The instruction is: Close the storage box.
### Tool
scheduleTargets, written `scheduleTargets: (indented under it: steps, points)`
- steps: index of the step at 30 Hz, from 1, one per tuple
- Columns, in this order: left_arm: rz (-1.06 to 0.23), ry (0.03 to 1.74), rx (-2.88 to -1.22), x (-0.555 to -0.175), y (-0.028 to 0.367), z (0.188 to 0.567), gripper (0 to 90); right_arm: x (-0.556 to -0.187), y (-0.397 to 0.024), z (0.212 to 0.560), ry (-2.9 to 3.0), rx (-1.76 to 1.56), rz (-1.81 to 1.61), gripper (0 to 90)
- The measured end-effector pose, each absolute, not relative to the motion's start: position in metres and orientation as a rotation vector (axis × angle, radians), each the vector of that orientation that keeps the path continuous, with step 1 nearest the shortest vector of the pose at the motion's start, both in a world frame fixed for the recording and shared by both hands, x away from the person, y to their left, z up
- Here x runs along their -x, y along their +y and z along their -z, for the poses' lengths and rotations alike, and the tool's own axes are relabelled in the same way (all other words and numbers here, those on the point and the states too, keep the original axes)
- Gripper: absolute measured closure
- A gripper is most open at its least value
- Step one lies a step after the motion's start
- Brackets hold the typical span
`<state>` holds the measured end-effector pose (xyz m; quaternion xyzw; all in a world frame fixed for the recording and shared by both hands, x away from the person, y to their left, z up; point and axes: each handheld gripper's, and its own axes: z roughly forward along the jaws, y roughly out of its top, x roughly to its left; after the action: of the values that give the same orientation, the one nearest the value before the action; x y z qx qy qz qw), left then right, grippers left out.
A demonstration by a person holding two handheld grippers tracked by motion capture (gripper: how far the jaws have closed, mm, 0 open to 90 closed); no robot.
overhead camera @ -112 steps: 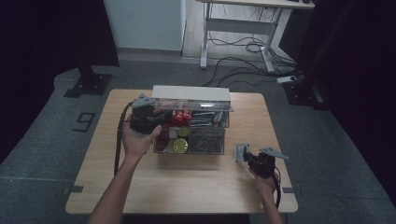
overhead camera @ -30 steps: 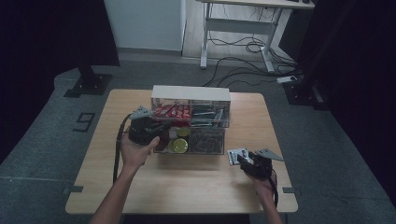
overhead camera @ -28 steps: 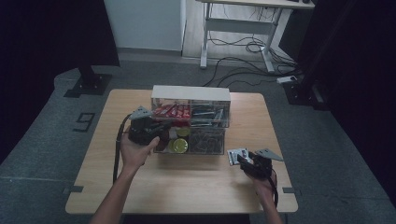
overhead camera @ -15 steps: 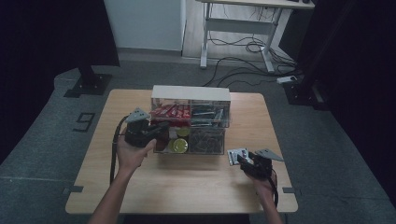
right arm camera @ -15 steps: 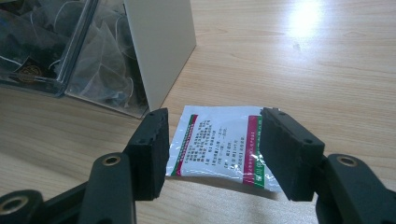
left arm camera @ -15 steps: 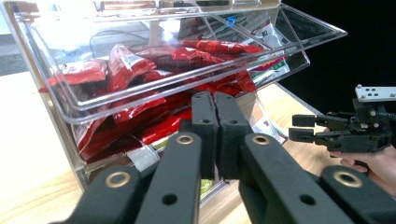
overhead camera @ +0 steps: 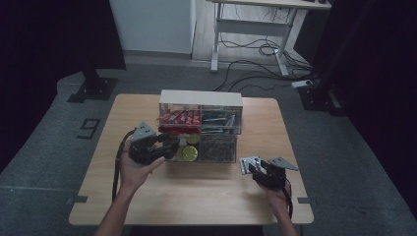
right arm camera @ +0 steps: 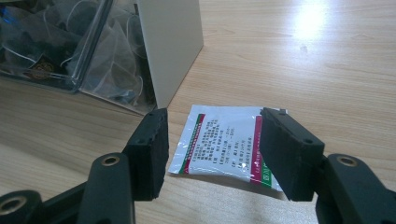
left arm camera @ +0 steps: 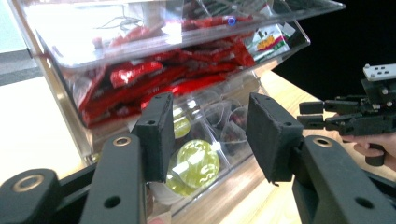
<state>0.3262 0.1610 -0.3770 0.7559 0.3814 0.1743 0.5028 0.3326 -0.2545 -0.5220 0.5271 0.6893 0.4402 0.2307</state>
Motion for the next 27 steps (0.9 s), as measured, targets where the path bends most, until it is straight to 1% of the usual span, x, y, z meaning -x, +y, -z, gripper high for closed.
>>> scheduleTargets:
  steps: [2, 6, 12, 18, 27]
  points:
    - [-0.438, 0.909, -1.838, -0.321, 0.162, 0.381, 47.8, -0.332, -0.255, 0.522, 1.899, -1.445, -1.216, 42.0]
    - [-0.457, 0.908, -1.852, -0.312, 0.166, 0.393, 44.5, -0.33, -0.255, 0.521, 1.904, -1.432, -1.224, 41.6]
    - [-0.473, 0.916, -1.896, -0.305, 0.171, 0.418, 41.7, -0.327, -0.254, 0.521, 1.923, -1.393, -1.227, 40.4]
    - [-0.445, 0.981, -1.934, -0.307, 0.18, 0.452, 40.9, -0.322, -0.258, 0.524, 1.937, -1.372, -1.234, 39.8]
    - [-0.404, 1.046, -1.961, -0.312, 0.187, 0.482, 40.2, -0.32, -0.26, 0.531, 1.95, -1.349, -1.223, 39.9]
